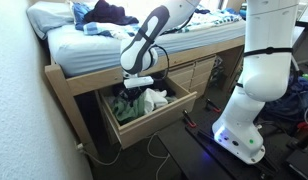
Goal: Put the green cloth in the open drawer then close the drawer
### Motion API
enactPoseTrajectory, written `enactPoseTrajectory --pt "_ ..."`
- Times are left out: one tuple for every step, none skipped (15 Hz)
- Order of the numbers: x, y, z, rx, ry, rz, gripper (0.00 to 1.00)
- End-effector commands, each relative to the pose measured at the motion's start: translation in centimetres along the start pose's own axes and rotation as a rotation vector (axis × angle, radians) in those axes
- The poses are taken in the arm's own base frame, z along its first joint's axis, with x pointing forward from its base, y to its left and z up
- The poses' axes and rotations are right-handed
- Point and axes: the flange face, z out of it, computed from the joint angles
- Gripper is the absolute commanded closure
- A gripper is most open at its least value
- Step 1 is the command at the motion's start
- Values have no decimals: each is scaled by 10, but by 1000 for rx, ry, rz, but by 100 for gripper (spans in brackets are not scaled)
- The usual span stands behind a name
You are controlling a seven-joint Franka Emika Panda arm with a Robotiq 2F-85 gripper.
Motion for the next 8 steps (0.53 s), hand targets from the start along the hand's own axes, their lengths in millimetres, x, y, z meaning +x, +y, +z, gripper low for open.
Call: enactPoseTrajectory --pt "-12 8 2 -28 -155 53 100" --pt "-12 11 6 -29 -200 59 100" --pt "-13 13 10 -31 -245 68 100" --pt "-14 16 14 -31 -290 73 100" --pt "-14 19 18 -40 -326 84 100" --pt "-13 22 21 -41 -363 87 100" --pt "-11 26 26 -46 -393 89 100" --pt "-7 31 32 -39 -432 73 100"
